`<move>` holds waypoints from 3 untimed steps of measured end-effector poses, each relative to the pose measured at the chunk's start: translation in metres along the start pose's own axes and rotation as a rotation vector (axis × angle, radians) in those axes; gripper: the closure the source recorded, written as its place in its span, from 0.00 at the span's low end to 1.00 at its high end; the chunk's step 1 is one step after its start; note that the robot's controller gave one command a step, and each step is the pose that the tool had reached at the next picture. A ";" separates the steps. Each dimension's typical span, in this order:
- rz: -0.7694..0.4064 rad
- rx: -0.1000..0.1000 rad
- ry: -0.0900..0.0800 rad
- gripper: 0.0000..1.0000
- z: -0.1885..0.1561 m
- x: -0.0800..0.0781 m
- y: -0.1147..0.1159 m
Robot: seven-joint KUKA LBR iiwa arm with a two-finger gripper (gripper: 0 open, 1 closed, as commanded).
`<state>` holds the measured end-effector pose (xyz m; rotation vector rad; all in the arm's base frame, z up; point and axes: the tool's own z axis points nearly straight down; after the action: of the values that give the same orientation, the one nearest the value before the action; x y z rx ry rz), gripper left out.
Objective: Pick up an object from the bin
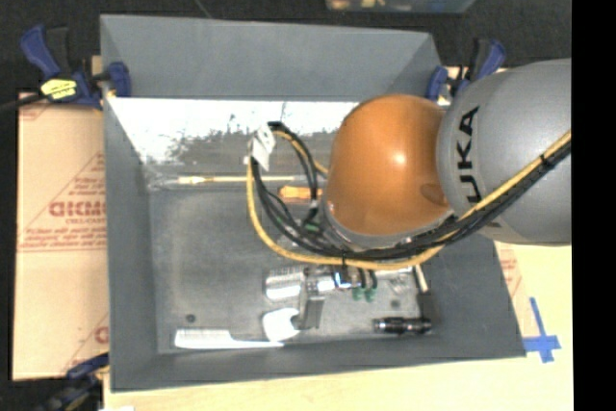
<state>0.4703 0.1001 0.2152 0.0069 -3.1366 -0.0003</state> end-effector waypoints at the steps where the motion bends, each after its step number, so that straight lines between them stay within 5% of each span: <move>1: 0.004 -0.001 -0.007 0.00 -0.003 -0.002 -0.001; 2: -0.024 0.000 -0.014 0.00 0.131 -0.055 -0.067; 3: -0.123 -0.003 -0.024 0.00 0.144 -0.057 -0.089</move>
Offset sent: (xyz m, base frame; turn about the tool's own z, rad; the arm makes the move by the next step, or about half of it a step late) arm 0.0559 -0.0710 -0.1452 -0.0251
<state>0.5268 0.0109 0.0709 0.2014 -3.1545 -0.0052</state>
